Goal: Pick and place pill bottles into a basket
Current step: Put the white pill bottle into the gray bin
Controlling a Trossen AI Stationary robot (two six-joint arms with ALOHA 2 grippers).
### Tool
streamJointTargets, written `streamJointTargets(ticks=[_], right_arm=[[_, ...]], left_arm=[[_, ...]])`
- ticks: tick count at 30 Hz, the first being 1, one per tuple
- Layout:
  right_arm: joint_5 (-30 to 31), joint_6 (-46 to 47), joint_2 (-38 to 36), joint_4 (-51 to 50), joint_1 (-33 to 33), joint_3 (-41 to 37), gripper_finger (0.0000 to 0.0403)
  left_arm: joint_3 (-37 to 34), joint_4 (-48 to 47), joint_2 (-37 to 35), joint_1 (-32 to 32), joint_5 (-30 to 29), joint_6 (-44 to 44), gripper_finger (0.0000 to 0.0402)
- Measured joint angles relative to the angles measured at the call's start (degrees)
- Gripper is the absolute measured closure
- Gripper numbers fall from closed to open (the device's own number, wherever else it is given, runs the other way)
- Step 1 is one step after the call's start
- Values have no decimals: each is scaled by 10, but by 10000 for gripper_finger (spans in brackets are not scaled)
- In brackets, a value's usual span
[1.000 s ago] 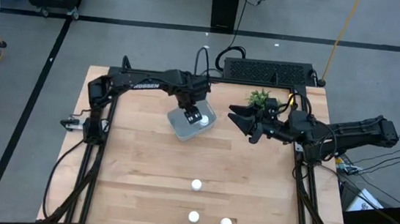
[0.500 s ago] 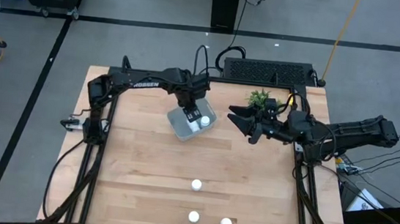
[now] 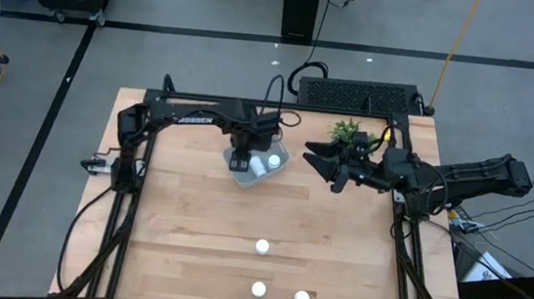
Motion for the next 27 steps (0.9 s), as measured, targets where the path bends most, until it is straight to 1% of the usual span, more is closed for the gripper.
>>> streamJointTargets(ticks=[4, 8, 18, 21, 25, 27], right_arm=[[0, -3, 0, -2, 0, 0, 147], [0, -6, 0, -2, 0, 0, 147], [0, 1, 0, -24, 0, 0, 147], [-1, 1, 0, -23, 0, 0, 147], [-1, 1, 0, -23, 0, 0, 147], [-1, 0, 0, -24, 0, 0, 147]], left_arm=[[0, 0, 0, -21, 12, 89, 205], [0, 18, 9, -41, 19, 131, 214], [-10, 79, 34, -45, 5, 141, 257], [-24, 92, 36, -44, 9, 143, 255], [-56, 119, 41, -46, -32, 135, 240], [-66, 134, 37, -46, -31, 142, 231]])
